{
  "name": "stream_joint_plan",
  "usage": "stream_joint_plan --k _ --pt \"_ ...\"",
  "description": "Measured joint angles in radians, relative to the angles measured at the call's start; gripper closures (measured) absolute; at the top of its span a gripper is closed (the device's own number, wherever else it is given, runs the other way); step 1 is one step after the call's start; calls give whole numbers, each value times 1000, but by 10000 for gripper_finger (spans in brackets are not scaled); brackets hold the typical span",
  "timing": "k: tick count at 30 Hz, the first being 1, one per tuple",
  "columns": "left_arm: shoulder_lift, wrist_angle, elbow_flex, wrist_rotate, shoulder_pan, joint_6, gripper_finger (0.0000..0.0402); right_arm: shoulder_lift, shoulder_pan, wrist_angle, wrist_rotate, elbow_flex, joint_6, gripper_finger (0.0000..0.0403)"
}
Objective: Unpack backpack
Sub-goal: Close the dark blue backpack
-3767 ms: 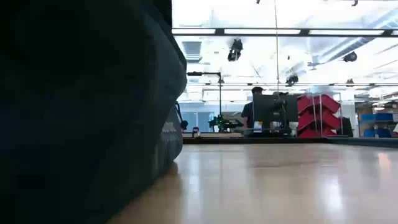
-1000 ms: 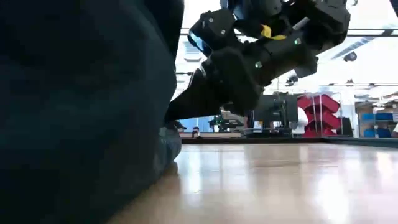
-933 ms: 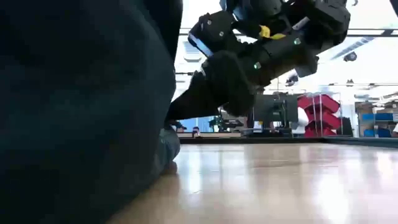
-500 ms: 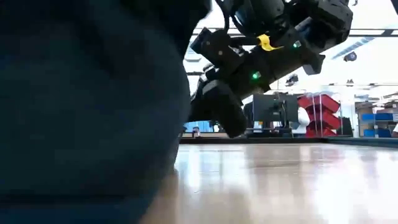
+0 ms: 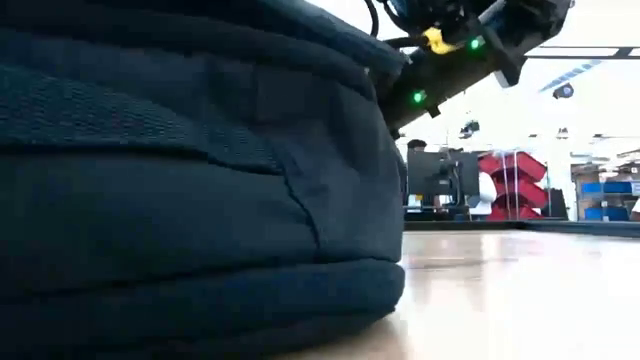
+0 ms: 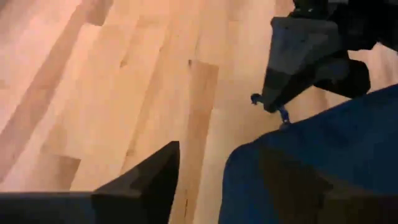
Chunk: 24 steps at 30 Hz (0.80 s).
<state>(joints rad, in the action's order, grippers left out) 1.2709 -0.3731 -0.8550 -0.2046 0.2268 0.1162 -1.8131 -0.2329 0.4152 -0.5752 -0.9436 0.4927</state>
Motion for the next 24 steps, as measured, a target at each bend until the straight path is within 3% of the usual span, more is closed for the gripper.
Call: stream_joint_plan --k 5,12,18,21,24 --pt "37 100 98 -136 64 18 174 9 1 -5 55 0 -5 403" --pt "152 303 158 -356 64 22 180 8 14 -15 59 -15 -12 403" --pt "237 352 149 -436 62 13 189 7 35 -21 63 -20 -36 403" --pt "291 358 149 -451 59 6 209 7 44 -28 63 -20 -42 403" --pt "329 359 149 -458 59 -21 274 7 45 -30 60 -20 -17 403"
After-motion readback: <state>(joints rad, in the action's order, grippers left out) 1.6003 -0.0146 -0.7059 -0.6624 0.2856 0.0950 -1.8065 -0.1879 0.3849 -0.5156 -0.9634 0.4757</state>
